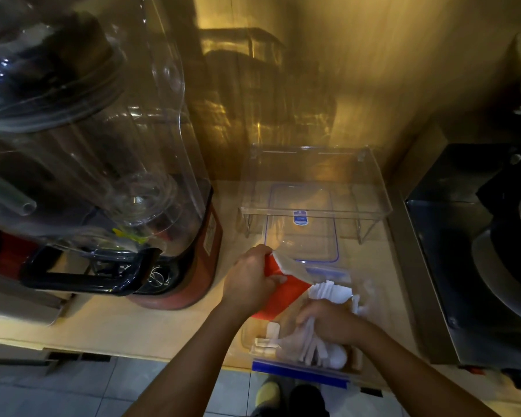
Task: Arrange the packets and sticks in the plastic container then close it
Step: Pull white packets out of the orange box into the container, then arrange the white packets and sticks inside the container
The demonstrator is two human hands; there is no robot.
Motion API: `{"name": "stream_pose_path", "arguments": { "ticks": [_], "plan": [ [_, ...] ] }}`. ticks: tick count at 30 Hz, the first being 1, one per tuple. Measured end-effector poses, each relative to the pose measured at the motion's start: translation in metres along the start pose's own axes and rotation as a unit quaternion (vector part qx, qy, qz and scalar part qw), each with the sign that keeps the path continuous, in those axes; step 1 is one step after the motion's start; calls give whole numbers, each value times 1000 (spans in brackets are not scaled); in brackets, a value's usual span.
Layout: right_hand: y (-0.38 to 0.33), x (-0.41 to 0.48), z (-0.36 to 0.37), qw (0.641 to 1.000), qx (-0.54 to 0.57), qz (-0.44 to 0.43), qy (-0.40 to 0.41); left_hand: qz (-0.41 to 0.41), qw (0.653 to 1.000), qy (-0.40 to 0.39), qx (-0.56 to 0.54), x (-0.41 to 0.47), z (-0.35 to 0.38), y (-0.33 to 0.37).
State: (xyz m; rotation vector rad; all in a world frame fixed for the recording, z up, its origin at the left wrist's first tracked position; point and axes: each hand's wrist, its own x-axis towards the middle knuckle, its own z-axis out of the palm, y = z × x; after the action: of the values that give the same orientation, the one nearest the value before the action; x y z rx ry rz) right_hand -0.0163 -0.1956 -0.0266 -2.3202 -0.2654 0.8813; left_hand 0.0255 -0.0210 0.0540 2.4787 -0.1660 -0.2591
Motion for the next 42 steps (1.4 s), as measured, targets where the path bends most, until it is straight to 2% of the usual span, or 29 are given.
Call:
{"name": "stream_pose_path", "arguments": {
  "ticks": [3,5,8,9,11,14,16,21,23,26,28,30,32,34,38,42],
  "plan": [
    [0,0,1,987,117,37,101,-32,999,-25,-13,7,-5,0],
    [-2,-2,1,955,253,36,148,-54,997,-43,-39,10,-7,-2],
    [-1,-3,-1,893,440,9,99,-66,994,-69,-53,10,-1,-5],
    [-1,-3,-2,877,473,7,83,-69,993,-74,-52,9,4,-7],
    [-1,-3,-3,868,493,7,63,-77,994,-63,-54,6,12,-11],
    [1,2,6,891,450,24,49,-93,992,-18,-81,2,18,-19],
    [-1,8,13,901,421,68,80,-89,995,-17,-46,-3,19,-23],
    [-6,19,26,924,348,71,145,31,999,13,36,-22,18,-28],
    [-7,15,29,933,338,47,113,76,992,-44,88,-26,13,-35],
    [-10,5,28,948,316,7,39,117,954,-187,206,-31,12,-50],
    [-15,0,25,971,238,5,8,138,937,-204,248,-36,21,-59],
    [-18,-3,24,996,86,18,8,161,932,-178,271,-40,32,-66],
    [-20,-5,28,998,-59,8,13,179,930,-151,283,-40,38,-71],
    [-24,-7,29,993,-119,12,13,190,922,-152,302,-38,41,-73],
    [-32,-2,31,985,-169,7,34,184,916,-151,322,-37,45,-73],
    [-27,-2,37,985,-168,5,49,195,910,-155,331,-39,45,-75]
  ]
}}
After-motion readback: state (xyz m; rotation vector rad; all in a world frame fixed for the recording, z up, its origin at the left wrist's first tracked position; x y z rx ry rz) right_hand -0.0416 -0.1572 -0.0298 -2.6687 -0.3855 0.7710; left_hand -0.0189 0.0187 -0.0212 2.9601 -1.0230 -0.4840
